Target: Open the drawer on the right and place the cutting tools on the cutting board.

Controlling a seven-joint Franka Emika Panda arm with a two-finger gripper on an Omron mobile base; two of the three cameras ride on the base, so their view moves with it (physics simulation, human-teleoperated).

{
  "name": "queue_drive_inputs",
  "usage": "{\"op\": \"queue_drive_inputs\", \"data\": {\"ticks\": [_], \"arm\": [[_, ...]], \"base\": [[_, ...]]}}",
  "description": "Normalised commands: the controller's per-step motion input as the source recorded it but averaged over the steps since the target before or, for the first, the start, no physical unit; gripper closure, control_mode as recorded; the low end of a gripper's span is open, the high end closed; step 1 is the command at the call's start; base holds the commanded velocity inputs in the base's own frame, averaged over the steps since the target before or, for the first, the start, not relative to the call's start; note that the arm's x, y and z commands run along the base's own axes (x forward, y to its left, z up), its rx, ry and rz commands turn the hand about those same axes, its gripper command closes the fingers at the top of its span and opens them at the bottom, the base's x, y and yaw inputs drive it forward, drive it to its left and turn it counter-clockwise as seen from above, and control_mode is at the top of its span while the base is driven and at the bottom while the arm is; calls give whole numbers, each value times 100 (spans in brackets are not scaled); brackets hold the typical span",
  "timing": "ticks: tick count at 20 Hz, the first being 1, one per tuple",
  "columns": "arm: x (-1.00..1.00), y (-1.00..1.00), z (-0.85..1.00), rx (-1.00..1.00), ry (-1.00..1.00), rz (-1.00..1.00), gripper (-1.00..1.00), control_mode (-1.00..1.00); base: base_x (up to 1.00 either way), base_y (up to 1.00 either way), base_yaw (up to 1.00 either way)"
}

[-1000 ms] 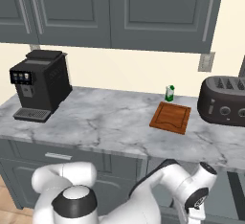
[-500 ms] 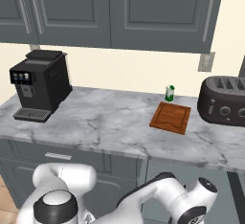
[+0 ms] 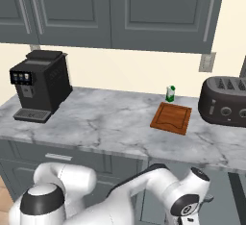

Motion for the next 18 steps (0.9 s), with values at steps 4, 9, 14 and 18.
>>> {"op": "queue_drive_inputs", "data": {"ticks": [4, 9, 14, 18], "arm": [[3, 41, 64, -4, 10, 4, -100, -100], [0, 33, 46, -6, 4, 5, -100, -100], [0, 15, 14, -4, -1, 7, -100, -100], [0, 7, 5, -1, -6, 8, -100, -100]], "base": [[0, 0, 0], [0, 0, 0], [0, 0, 0], [0, 0, 0]]}}
